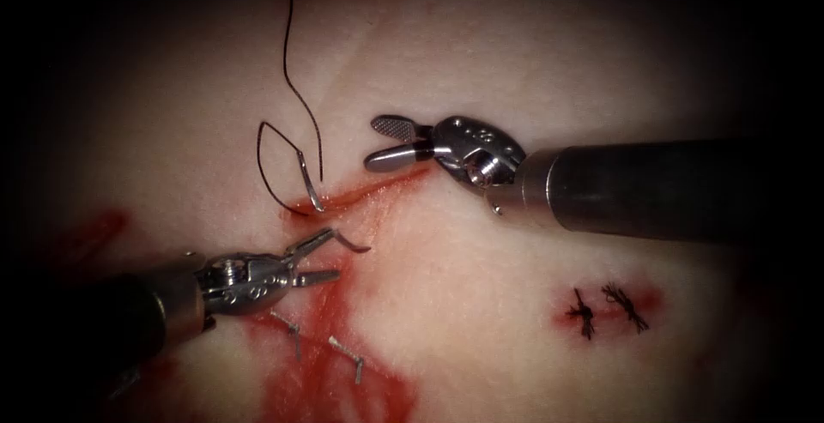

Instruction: Wound Closure

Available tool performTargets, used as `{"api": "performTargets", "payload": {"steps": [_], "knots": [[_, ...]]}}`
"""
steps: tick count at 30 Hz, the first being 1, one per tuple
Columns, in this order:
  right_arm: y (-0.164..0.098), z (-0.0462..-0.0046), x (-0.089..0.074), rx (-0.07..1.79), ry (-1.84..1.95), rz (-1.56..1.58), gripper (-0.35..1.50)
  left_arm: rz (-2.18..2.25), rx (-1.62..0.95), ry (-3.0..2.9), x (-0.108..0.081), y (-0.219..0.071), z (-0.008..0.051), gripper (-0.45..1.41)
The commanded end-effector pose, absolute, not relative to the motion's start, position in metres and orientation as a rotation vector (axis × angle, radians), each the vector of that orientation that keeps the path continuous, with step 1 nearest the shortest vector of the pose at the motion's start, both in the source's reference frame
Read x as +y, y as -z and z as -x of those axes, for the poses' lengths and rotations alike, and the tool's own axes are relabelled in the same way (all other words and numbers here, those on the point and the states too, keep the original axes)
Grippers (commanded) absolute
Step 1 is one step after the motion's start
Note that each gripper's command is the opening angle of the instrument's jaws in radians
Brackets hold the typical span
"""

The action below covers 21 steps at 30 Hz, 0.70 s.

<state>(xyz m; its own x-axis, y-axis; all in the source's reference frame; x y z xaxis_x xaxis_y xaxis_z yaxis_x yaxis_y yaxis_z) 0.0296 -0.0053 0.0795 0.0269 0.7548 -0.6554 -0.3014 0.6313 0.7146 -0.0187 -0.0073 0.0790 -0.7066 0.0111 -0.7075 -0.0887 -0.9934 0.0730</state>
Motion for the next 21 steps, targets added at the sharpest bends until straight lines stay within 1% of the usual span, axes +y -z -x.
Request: {"api": "performTargets", "payload": {"steps": [1,2,4,12,14,16,17,18,19,21], "knots": [[-0.0805,-0.0303,-0.0057,1.309,-0.826,-0.418,0.81,1.174,0.160,-2.847,-0.0070,-0.0800,0.0196,0.63],[-0.0805,-0.0303,-0.0057,1.305,-0.815,-0.410,0.78,1.172,0.161,-2.847,-0.0070,-0.0800,0.0197,0.59],[-0.0805,-0.0303,-0.0056,1.303,-0.810,-0.406,0.76,1.169,0.165,-2.846,-0.0068,-0.0803,0.0200,0.59],[-0.0805,-0.0303,-0.0055,1.302,-0.800,-0.398,0.74,1.166,0.169,-2.848,-0.0064,-0.0814,0.0207,0.51],[-0.0805,-0.0303,-0.0055,1.302,-0.800,-0.398,0.73,1.161,0.170,-2.846,-0.0062,-0.0814,0.0210,0.41],[-0.0805,-0.0303,-0.0055,1.302,-0.800,-0.398,0.71,1.156,0.172,-2.843,-0.0060,-0.0815,0.0214,0.24],[-0.0805,-0.0303,-0.0055,1.301,-0.802,-0.395,0.71,1.153,0.173,-2.842,-0.0060,-0.0815,0.0216,0.19],[-0.0805,-0.0303,-0.0055,1.301,-0.802,-0.395,0.71,1.156,0.175,-2.846,-0.0059,-0.0815,0.0218,0.09],[-0.0805,-0.0303,-0.0055,1.301,-0.802,-0.395,0.69,1.137,0.184,-2.841,-0.0059,-0.0816,0.0220,-0.06],[-0.0805,-0.0302,-0.0055,1.301,-0.802,-0.395,0.66,1.090,0.223,-2.842,-0.0060,-0.0817,0.0223,-0.13]]}}
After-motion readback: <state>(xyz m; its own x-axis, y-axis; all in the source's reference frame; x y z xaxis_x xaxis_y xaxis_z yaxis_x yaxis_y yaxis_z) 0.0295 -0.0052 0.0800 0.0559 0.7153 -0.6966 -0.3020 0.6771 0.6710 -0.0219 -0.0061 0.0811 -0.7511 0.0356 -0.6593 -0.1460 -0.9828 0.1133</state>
